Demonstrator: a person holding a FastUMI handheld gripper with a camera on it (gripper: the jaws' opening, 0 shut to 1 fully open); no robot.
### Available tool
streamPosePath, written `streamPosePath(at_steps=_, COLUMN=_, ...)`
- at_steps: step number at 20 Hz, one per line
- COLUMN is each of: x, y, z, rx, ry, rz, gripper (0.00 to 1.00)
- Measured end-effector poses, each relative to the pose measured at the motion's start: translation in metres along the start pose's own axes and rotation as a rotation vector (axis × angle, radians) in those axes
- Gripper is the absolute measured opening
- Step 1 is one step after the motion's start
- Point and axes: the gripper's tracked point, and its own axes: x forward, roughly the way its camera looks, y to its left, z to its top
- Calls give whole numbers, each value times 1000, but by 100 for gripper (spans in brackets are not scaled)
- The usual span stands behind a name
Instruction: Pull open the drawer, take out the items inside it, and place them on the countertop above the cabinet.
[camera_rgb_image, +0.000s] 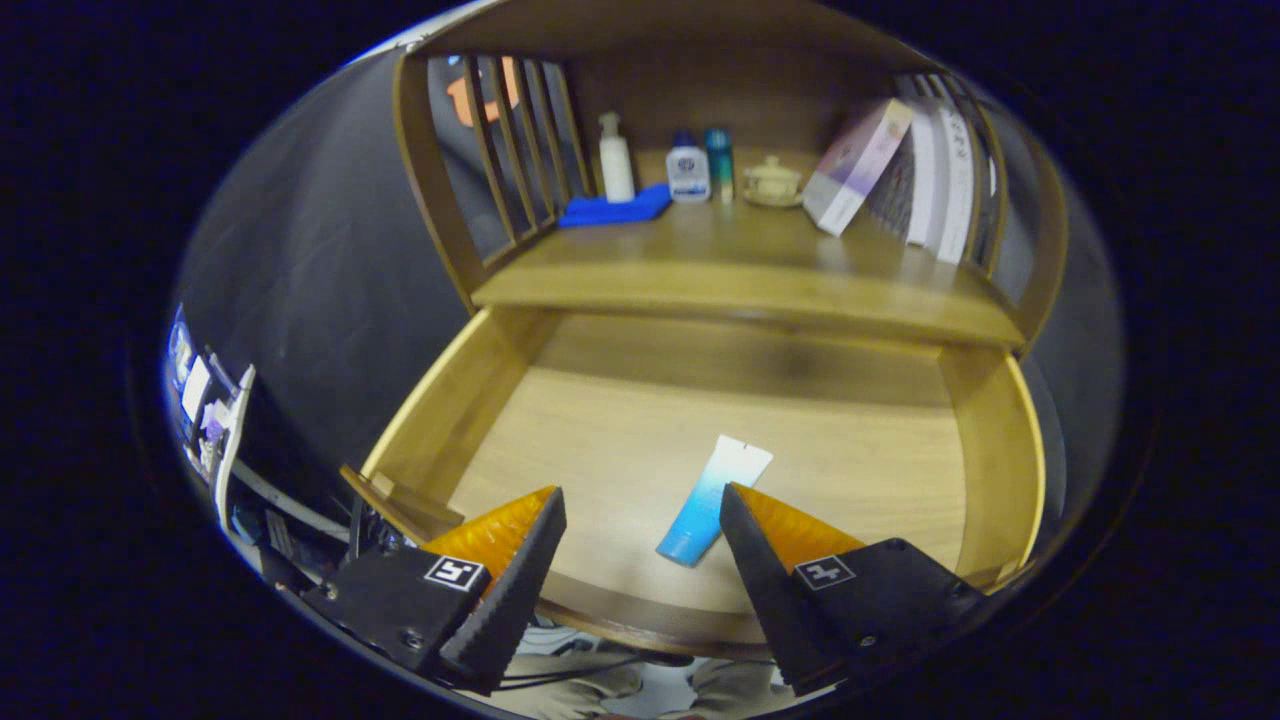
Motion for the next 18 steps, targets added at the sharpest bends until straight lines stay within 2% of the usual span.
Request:
streamPosePath(at_steps=4, x=31, y=-27, z=-21, rx=29, ry=201, rz=-144, gripper=98)
streamPosePath(at_steps=7, x=44, y=-33, z=-26, rx=70, ry=310, rz=-171, gripper=97)
streamPosePath(at_steps=11, x=56, y=-42, z=-26, rx=98, ry=373, rz=-206, gripper=95)
streamPosePath(at_steps=13, x=61, y=-43, z=-32, rx=124, ry=419, rz=-203, gripper=89)
streamPosePath(at_steps=14, x=61, y=-42, z=-33, rx=136, ry=439, rz=-205, gripper=82)
streamPosePath(at_steps=18, x=67, y=-47, z=-30, rx=142, ry=406, rz=-228, gripper=60)
